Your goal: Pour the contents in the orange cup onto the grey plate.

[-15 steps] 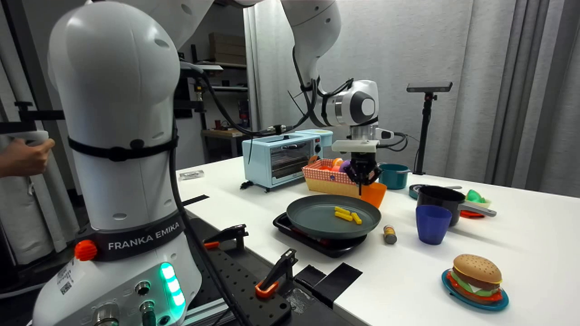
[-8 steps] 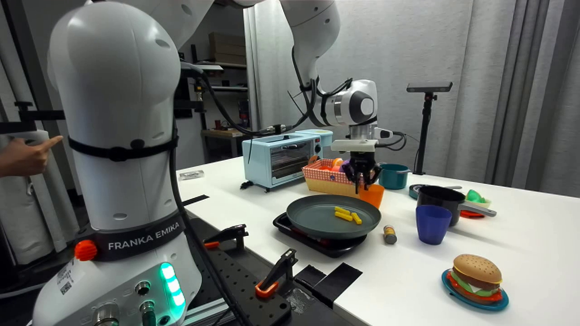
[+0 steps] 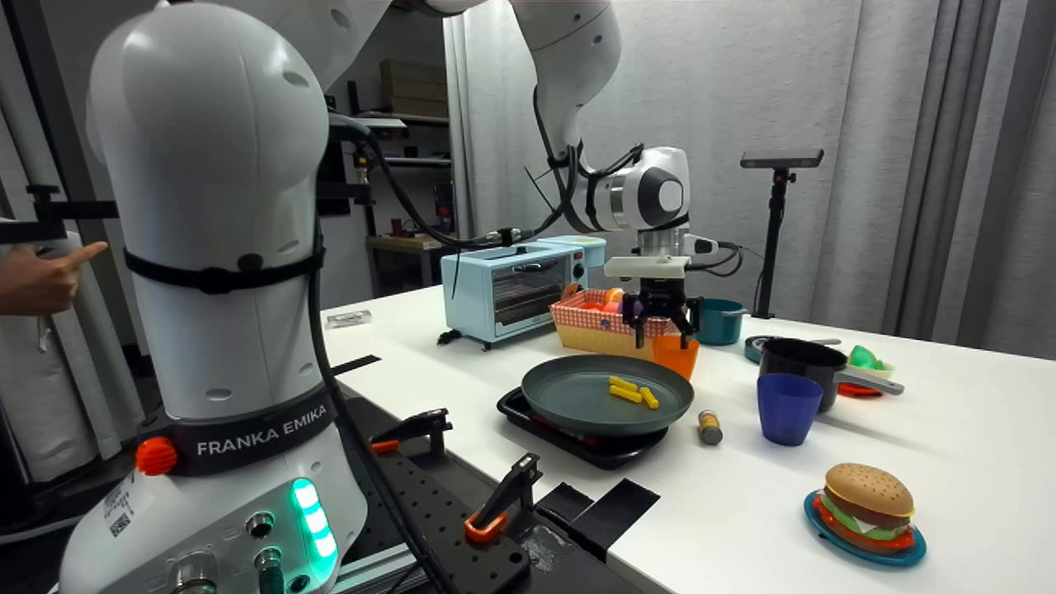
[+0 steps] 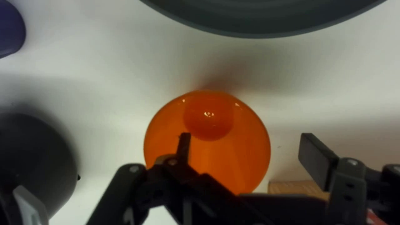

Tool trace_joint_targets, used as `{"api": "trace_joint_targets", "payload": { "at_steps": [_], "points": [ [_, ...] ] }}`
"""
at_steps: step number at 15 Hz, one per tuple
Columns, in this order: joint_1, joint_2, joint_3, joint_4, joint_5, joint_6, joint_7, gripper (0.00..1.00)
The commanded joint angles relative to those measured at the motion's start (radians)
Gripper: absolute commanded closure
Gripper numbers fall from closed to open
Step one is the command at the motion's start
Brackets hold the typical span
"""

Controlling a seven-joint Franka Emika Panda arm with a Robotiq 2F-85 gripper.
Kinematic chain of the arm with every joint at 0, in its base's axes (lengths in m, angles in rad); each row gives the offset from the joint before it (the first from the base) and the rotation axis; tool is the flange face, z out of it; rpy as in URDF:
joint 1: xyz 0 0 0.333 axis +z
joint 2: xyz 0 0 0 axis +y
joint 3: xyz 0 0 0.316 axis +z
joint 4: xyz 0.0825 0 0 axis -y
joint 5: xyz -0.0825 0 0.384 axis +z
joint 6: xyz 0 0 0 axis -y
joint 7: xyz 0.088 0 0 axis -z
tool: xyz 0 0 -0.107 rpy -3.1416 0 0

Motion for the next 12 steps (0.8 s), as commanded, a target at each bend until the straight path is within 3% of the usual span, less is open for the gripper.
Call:
{"api": "trace_joint_targets", "payload": {
  "at_steps": [1,12],
  "points": [
    [0.01,0.002,-0.011,0.01,-0.016,0.01,0.038,0.0],
    [0.031,-0.102,-0.037,-0.074,-0.043,0.015,0.073,0.0]
  ]
}}
